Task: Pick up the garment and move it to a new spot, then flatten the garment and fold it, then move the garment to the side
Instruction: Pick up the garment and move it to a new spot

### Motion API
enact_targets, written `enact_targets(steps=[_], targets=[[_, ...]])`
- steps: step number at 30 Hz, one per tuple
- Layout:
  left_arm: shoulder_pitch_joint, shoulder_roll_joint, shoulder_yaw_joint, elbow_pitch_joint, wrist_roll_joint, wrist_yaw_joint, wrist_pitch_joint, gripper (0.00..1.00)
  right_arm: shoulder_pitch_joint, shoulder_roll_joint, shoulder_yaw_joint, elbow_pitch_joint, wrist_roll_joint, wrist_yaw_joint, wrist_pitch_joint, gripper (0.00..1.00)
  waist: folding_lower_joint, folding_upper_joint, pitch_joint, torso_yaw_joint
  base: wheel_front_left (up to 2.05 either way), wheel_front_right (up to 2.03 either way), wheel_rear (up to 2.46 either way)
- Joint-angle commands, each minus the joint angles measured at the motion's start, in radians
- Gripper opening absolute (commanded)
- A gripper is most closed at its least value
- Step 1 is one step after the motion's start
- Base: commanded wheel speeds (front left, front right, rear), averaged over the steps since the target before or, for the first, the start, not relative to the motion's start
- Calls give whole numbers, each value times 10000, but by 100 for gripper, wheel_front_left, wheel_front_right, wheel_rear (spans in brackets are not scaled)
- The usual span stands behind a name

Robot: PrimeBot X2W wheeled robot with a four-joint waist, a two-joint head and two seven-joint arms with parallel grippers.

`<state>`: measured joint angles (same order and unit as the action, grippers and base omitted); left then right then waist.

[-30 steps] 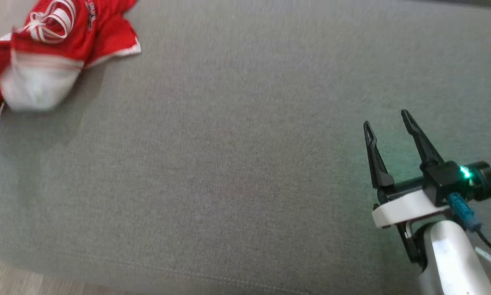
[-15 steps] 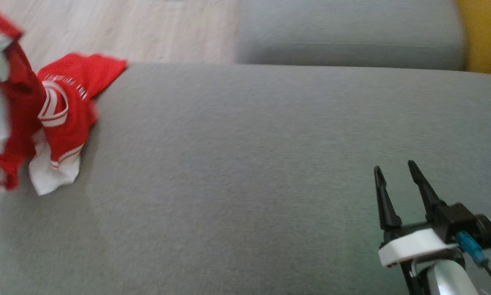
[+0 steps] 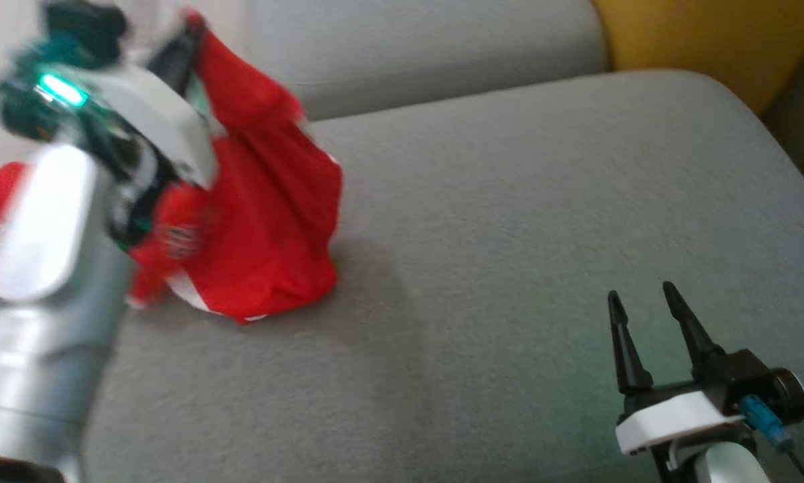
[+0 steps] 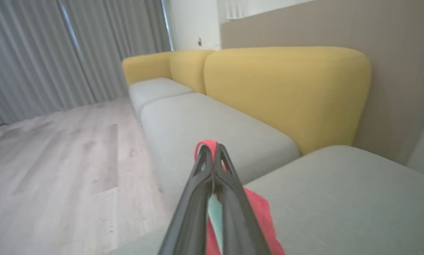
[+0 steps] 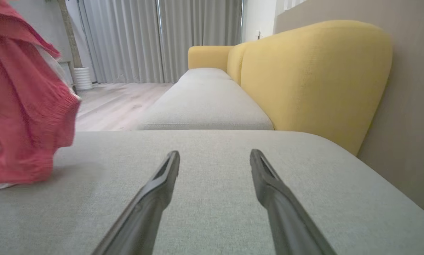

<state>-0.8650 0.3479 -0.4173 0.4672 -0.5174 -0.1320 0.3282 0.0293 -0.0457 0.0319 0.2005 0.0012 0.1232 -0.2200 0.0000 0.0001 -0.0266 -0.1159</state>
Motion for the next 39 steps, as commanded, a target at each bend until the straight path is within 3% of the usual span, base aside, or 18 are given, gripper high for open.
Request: enact_targets(steps=[1,6,15,16,17,18,27,39], targets=[[-173,-25,232,-196,-125,98,-205,0,-607,-46,409,-408,48,75,-32,100,0,-1,583,-717,0,0,0],[290,-1235,-96,676,-275,275,-1003,0,-982,-46,749,-378,186,75,-76,100,0,-1,1278,-1312,0,0,0],[903,-2650,-893,2763,-154,340,-2377,0,-1402,-45,1156,-86,502,75,-242,100,0,-1,1955,-1815,0,0,0],[953,-2733,-1035,2949,-110,328,-2589,31,-1421,-45,1169,-38,521,75,-261,100,0,-1,1987,-1819,0,0,0],[985,-2800,-1186,3094,-79,302,-2801,82,-1434,-45,1175,0,534,75,-279,100,0,-1,2009,-1816,0,0,0],[991,-2852,-1304,3198,-68,285,-3048,100,-1436,-45,1158,36,538,75,-296,100,0,-1,2018,-1787,0,0,0],[553,-2973,-2426,3108,-119,256,-4858,100,-1342,-45,972,311,432,75,-380,100,0,-1,1321,-911,0,0,0],[2070,-2735,-2155,2744,-602,898,-5732,100,-932,-45,377,330,297,75,-372,100,0,-1,-117,462,0,0,0]])
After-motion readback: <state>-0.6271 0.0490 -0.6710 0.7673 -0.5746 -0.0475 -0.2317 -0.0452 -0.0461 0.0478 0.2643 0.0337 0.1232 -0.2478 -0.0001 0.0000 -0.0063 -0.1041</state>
